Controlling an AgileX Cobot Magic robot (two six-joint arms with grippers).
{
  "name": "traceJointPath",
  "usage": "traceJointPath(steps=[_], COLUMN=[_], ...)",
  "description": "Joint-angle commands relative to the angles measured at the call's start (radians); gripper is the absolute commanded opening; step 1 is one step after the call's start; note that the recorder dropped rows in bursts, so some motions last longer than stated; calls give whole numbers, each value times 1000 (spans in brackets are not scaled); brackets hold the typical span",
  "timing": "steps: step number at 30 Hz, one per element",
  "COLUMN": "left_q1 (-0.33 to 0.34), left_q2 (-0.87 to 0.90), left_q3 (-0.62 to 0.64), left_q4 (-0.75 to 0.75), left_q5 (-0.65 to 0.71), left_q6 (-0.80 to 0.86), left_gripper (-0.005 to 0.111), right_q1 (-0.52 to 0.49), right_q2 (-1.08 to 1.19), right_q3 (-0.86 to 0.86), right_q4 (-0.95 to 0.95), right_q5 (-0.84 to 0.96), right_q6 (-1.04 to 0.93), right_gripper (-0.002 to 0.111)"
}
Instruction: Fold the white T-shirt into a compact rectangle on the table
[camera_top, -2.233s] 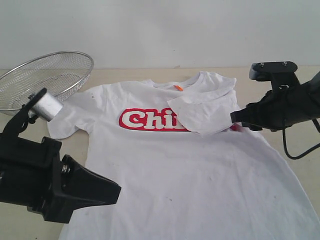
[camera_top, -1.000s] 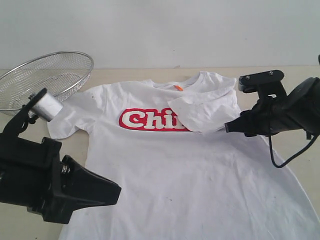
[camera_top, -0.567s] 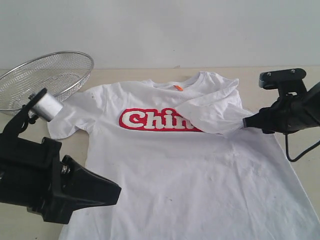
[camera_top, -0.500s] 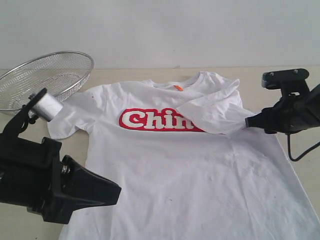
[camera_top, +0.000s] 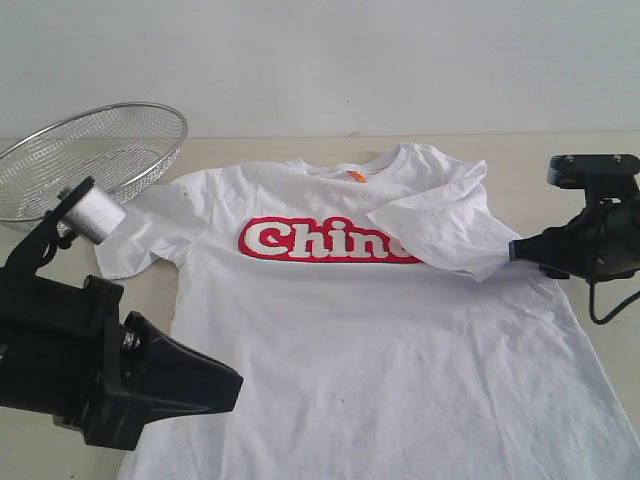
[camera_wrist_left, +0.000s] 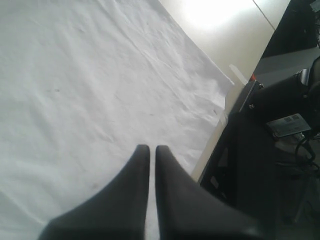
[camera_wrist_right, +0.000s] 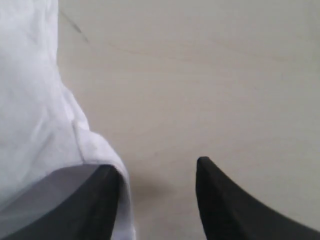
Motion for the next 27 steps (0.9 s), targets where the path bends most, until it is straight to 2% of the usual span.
traceJointPath(steps=[1,14,27], left_q1=[-4,-4,-4], left_q2=[-1,-1,-1], left_q3=[4,4,4], left_q4=[-8,-8,-8], left_q5=[11,23,65], left_q6=[-2,-2,-6], left_gripper=[4,4,4], right_q1=[-57,-74,-79], right_q2=[2,-7,-188], right_q3=[2,2,2], right_q4=[14,14,10], right_q5=[16,152,259], right_q6=[-1,41,66], right_gripper=[43,43,43])
